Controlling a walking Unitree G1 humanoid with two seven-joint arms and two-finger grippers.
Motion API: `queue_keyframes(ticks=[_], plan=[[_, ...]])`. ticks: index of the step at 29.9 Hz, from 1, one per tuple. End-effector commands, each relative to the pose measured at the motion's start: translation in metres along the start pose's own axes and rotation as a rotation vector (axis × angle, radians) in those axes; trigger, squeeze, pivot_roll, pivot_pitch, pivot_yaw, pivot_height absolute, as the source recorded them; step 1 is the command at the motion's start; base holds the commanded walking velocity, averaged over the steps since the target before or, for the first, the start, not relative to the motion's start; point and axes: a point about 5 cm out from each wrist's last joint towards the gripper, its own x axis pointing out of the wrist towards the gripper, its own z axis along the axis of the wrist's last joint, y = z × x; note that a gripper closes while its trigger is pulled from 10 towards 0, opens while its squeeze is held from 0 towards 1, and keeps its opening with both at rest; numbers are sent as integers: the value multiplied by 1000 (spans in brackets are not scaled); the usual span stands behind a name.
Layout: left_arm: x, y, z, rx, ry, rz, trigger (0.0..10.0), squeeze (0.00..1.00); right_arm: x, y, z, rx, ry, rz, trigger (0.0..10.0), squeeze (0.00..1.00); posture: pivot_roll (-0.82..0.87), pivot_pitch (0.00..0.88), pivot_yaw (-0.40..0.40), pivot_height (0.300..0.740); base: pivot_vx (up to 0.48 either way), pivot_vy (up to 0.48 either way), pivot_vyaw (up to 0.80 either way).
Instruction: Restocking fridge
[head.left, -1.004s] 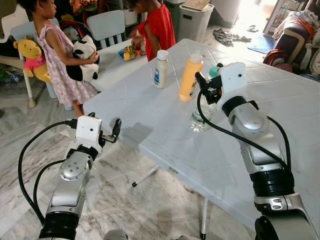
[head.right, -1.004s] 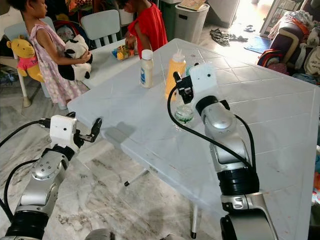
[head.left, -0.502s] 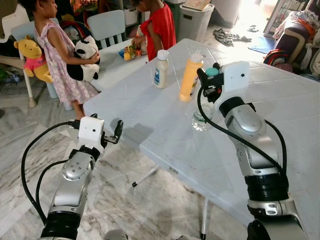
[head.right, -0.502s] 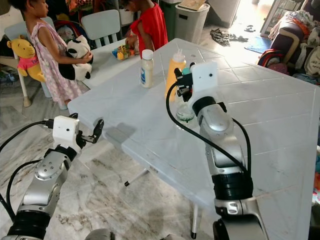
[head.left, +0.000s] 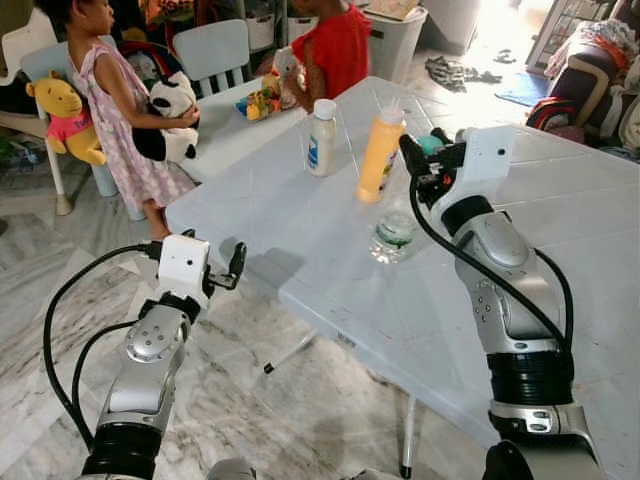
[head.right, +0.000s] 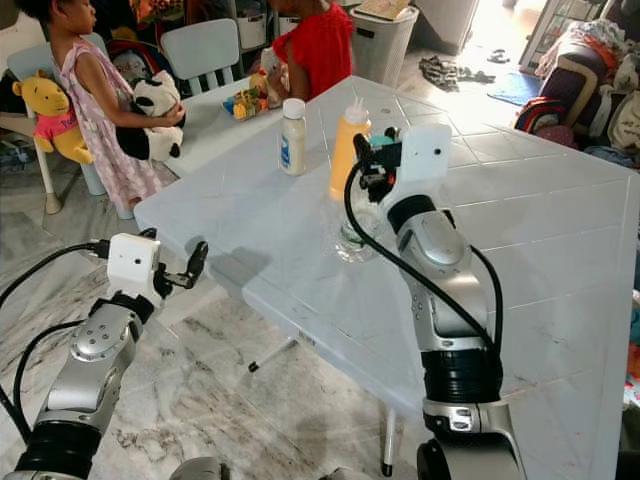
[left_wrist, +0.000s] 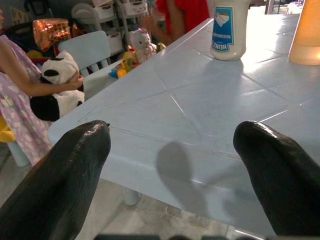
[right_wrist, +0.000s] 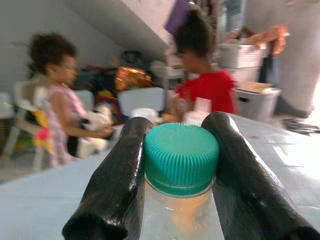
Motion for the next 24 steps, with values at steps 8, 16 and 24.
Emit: queue_keyframes(ticks=[8, 16, 24], plan=[[1, 0, -1, 8, 5, 3, 10000, 0, 2, 18, 26, 49, -125, 119, 0, 0, 54, 0, -34, 740, -36, 0, 0], [2, 1, -1, 12, 7, 9, 10000, 0, -1, 17, 21, 43, -116, 119, 0, 0, 55, 0, -31, 740, 0, 0, 0], [3, 4, 0, 18, 4, 18, 10000, 0, -4, 16, 14, 4, -106, 123, 10000, 0, 59, 0, -30, 740, -265, 0, 0]])
